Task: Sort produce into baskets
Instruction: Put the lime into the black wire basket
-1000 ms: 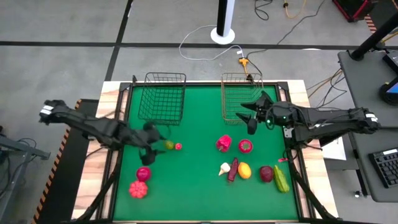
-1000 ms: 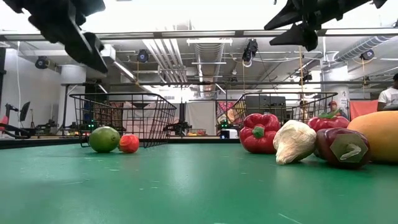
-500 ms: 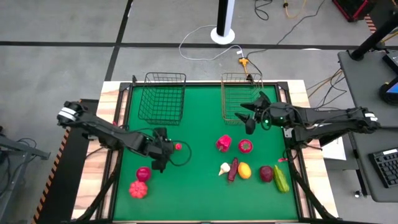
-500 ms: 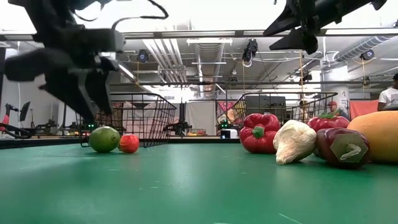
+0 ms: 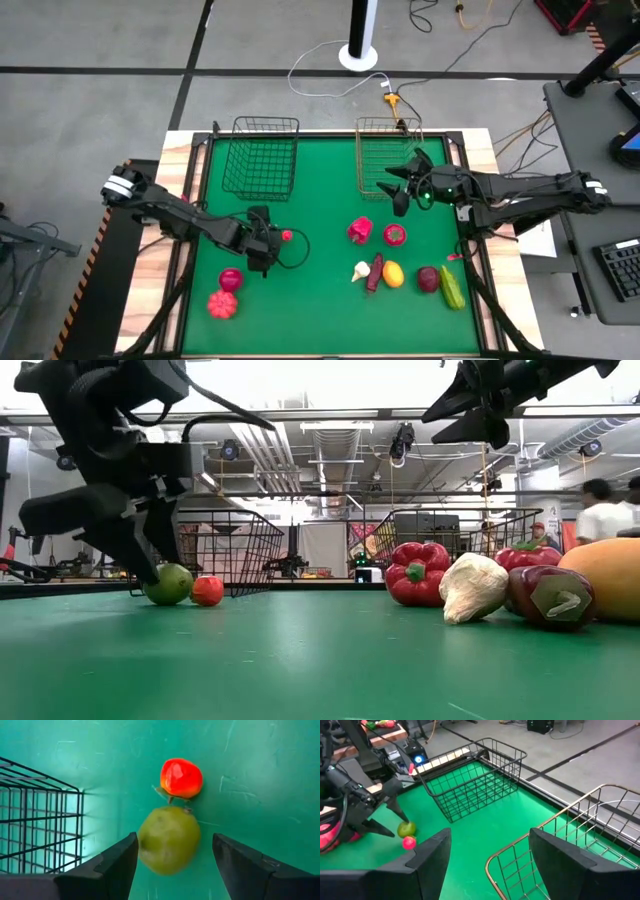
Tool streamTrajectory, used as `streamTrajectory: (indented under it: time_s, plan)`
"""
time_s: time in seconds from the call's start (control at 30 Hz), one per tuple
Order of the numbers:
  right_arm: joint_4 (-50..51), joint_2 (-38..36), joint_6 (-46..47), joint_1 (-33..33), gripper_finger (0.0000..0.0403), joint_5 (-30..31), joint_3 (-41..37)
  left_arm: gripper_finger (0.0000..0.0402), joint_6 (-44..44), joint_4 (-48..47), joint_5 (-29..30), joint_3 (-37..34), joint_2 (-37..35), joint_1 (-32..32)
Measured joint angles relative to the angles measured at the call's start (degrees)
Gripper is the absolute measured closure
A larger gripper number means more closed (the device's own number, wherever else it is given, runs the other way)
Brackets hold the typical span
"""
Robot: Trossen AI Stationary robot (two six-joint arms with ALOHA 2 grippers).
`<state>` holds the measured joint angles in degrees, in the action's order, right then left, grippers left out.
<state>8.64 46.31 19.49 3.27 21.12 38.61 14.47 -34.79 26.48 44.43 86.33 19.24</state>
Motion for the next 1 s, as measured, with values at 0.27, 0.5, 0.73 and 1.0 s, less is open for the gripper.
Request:
streamTrajectory:
  time_s: [0.27,0.5,0.73,1.0]
  plan:
    - [0.07,0.64,-0.03,0.0,0.0137,0.0,-0.02,0.0167,0.17,1.21,0.11,-0.23,3.11,-0.37]
    - [0.08,0.69,-0.17,0.0,0.0131,-0.01,-0.02,0.0205,1.27,1.78,0.59,-0.21,4.39,-0.28]
    - [0.07,0.67,-0.2,0.0,0.014,-0.01,-0.02,0.0226,1.5,1.72,-1.79,-0.21,1.37,-0.26]
    - [0.07,0.67,-0.2,0.0,0.0142,-0.02,-0.02,0.0226,-2.97,-2.33,4.26,2.19,-12.34,-0.51]
